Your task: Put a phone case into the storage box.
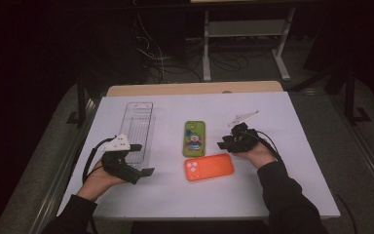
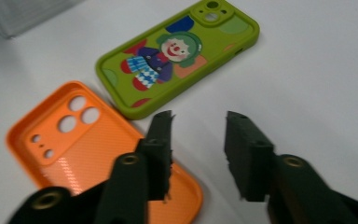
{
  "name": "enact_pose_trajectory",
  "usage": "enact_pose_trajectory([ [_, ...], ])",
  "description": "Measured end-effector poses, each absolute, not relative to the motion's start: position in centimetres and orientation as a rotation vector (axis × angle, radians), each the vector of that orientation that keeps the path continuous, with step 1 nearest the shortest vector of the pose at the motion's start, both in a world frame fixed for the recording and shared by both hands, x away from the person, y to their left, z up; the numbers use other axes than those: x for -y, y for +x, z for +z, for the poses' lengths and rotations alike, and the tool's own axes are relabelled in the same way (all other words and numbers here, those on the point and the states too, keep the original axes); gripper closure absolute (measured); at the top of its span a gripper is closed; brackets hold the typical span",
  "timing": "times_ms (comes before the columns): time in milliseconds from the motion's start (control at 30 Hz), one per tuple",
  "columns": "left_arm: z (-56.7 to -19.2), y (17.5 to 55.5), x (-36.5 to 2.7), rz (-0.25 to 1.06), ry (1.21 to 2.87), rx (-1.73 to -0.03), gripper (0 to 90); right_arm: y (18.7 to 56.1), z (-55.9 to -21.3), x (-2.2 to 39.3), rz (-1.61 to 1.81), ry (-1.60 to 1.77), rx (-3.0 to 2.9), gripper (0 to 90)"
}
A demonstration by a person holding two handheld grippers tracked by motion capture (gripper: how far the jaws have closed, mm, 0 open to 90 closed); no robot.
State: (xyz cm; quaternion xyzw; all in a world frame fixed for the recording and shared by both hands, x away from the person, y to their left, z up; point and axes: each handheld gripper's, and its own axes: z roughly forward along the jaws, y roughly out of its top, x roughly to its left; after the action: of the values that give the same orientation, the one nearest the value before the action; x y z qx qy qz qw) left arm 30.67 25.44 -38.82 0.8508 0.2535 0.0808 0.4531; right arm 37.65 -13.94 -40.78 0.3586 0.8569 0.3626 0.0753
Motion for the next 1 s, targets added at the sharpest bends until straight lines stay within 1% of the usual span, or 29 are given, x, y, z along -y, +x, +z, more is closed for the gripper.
enact_pose_trajectory([
  [33,-38.9,30.6,-25.4,0.202,2.099,-0.621,0.0,38.1,-41.1,13.7,1.088,1.072,-2.571,72.6],
  [67,-38.9,30.6,-25.4,0.202,2.099,-0.621,0.0,38.1,-41.1,13.7,1.088,1.072,-2.571,72.6],
  [100,-38.9,30.6,-25.4,0.203,2.100,-0.619,0.0,38.2,-41.2,13.6,1.090,1.079,-2.574,75.7],
  [133,-38.9,30.6,-25.5,0.203,2.103,-0.614,0.0,38.5,-41.5,13.4,1.075,1.097,-2.578,82.1],
  [167,-38.9,30.6,-25.6,0.202,2.099,-0.621,0.0,38.5,-41.5,13.4,1.075,1.097,-2.578,82.1],
  [233,-39.0,30.6,-25.6,0.198,2.089,-0.623,0.0,39.1,-42.1,13.3,1.064,1.104,-2.597,88.2],
  [500,-39.1,30.6,-25.5,0.191,2.083,-0.632,0.0,39.7,-43.4,13.3,1.012,1.092,-2.669,88.4],
  [1000,-39.1,30.5,-25.5,0.187,2.088,-0.630,0.0,38.9,-43.8,13.4,0.966,0.989,-2.765,88.5],
])
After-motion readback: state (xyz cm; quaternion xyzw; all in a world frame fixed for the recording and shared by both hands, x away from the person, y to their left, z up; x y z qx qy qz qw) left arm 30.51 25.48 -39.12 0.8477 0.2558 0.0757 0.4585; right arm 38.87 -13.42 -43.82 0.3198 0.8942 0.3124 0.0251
